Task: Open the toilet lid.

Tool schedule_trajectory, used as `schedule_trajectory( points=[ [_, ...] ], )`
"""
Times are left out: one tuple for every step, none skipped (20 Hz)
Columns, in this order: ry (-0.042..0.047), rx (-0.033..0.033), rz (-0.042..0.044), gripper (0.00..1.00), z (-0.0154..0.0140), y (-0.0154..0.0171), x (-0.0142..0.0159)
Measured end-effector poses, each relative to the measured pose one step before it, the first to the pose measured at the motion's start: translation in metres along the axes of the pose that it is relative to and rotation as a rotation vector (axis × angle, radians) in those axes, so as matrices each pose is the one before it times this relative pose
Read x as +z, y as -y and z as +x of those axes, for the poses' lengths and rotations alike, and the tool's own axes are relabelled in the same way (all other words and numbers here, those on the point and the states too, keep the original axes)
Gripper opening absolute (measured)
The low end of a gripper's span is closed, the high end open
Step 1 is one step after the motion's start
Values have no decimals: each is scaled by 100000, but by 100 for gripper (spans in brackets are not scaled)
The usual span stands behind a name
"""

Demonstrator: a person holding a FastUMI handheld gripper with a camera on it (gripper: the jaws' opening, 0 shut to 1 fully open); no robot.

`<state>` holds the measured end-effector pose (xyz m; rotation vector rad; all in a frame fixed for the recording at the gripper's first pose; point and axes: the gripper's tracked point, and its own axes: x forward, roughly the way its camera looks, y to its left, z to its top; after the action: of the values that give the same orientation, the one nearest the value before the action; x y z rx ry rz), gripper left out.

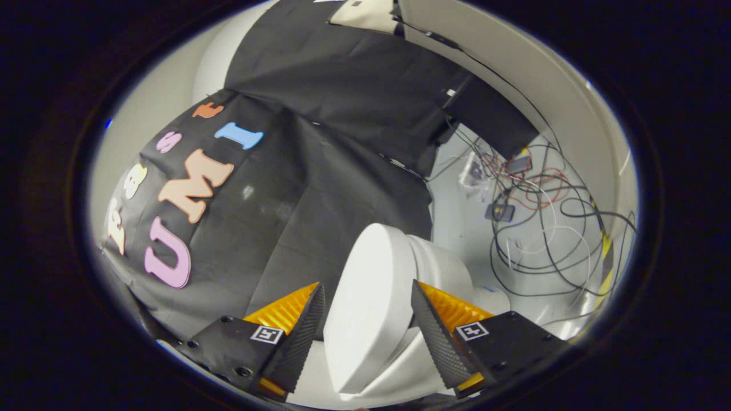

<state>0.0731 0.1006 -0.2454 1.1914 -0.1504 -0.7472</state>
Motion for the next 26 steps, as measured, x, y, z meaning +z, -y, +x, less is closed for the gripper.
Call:
schedule_trajectory(
  points=[
    [-1941,-2190,1383,94,133,911,-571],
    [-2464,-2325,1547,94,136,894,-720],
    [-2738,-2270,1685,94,267,847,-763],
    [-2932,-2257,1631,94,271,743,-800],
    [-2406,-2681,1673,94,387,882,-643],
    [-3023,-2473,2189,94,415,890,-693],
    [-1718,-986,1927,86,387,532,-286],
    [-719,-620,1459,78,138,321,59],
    [-885,157,1976,70,334,116,-11],
    [-659,1376,3055,62,321,-140,-5],
    [-2296,2120,4077,55,281,-564,-469],
    [-2075,1594,2540,47,-199,-11,69],
    [-1016,-370,345,39,416,50,-211],
    [-914,-1306,-683,39,180,483,-49],
    [-1124,344,173,39,49,-58,23],
    [-672,1885,942,39,13,-518,237],
    [-260,2063,975,39,90,-557,121],
    [-44,1545,767,39,35,-394,192],
    [-186,816,146,39,28,-299,192],
    [-505,-6340,-162,31,-1500,941,523],
    [-1329,1877,-1787,23,-1095,-77,639],
    [-446,-577,-467,14,2053,267,-1142],
    [-1018,-203,-471,6,266,32,-81],
    [97,-177,-1370,7,630,-42,293],
    [-144,-26,-2479,6,88,-147,113],
    [-54,238,-2064,6,-217,-218,-2]
  ],
)
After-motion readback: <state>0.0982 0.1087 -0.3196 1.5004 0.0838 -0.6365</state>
